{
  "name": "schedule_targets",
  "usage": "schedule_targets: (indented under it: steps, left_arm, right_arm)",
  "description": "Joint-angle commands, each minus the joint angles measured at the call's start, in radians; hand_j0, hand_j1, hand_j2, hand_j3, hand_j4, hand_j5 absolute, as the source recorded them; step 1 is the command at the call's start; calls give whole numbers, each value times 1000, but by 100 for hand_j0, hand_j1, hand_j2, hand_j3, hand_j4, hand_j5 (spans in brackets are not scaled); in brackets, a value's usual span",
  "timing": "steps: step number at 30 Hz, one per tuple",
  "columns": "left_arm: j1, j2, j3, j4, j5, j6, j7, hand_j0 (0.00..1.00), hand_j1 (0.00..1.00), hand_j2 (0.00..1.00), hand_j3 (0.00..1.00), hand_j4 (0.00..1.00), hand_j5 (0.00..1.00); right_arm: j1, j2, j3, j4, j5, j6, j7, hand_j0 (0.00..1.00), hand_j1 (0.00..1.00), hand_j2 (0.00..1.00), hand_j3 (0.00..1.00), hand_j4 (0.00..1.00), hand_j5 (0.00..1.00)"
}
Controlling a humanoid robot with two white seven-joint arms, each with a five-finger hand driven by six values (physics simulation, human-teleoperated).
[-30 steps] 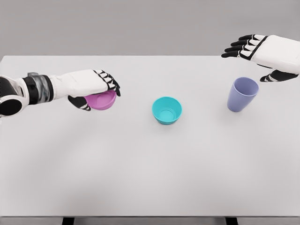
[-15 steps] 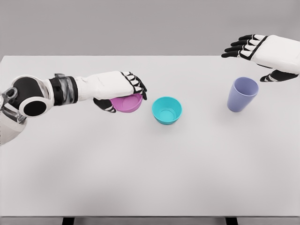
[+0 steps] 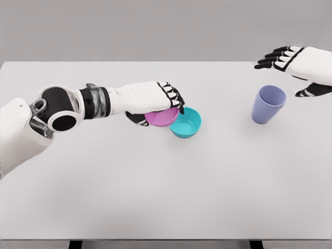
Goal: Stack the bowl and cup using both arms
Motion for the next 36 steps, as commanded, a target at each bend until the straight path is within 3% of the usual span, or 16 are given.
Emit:
schedule_targets:
  steps: [1, 3, 5, 8, 10, 12, 14, 15, 17, 18, 28, 32, 36]
  left_arm:
    - [-2, -28, -7, 1, -11, 2, 1, 67, 67, 67, 67, 67, 67]
    - [-11, -39, -24, 6, -18, 3, 1, 67, 67, 67, 67, 67, 67]
    - [-15, -47, -27, 6, -18, 3, 1, 67, 67, 67, 67, 67, 67]
    - [-20, -70, -37, 7, -26, 9, 1, 67, 67, 67, 67, 67, 67]
    - [-20, -77, -44, 12, -28, 11, 1, 67, 67, 67, 67, 67, 67]
    - [-20, -90, -47, 41, -28, 3, 1, 68, 68, 68, 68, 68, 68]
    - [-32, -102, -64, 65, -28, 3, 1, 68, 68, 68, 68, 68, 68]
    - [-35, -113, -73, 90, -28, 0, 1, 68, 68, 68, 68, 68, 68]
    - [-43, -125, -76, 99, -28, 2, 1, 68, 68, 68, 68, 68, 68]
    - [-44, -131, -77, 113, -28, 0, 1, 68, 68, 68, 68, 68, 68]
    - [-63, -192, -87, 196, -28, 0, 1, 68, 68, 68, 68, 68, 68]
    - [-64, -194, -91, 213, -28, 0, 1, 68, 68, 68, 68, 68, 68]
    - [-64, -202, -96, 219, -28, 2, 1, 68, 68, 68, 68, 68, 68]
  right_arm:
    - [21, -17, -57, 8, -8, 4, -1, 100, 100, 100, 100, 100, 100]
    - [103, -19, -172, -62, -15, 4, -1, 100, 100, 100, 100, 100, 100]
    - [134, -62, -200, -96, -17, 4, -1, 100, 100, 100, 100, 100, 100]
    - [129, 35, -292, -103, -100, 4, -1, 100, 100, 100, 100, 100, 100]
    - [132, -35, -286, -110, -103, 4, -1, 100, 100, 100, 100, 100, 100]
    - [118, -112, -240, -107, -95, 4, -1, 100, 100, 100, 100, 100, 100]
    - [80, -129, -186, -107, -71, 4, -1, 100, 100, 100, 100, 100, 100]
    - [39, -128, -96, -109, -57, 4, -1, 100, 100, 100, 100, 100, 100]
    - [-110, -131, 184, -109, 24, 4, -1, 100, 100, 100, 100, 100, 100]
    - [-162, -132, 251, -110, 68, 4, -1, 100, 100, 100, 100, 100, 100]
    - [-178, -117, 325, -90, 75, 4, -1, 100, 100, 100, 100, 100, 100]
    - [-213, -88, 350, -1, 77, 4, -1, 100, 100, 100, 100, 100, 100]
    - [-267, -55, 431, 75, 77, 4, -1, 100, 100, 100, 100, 100, 100]
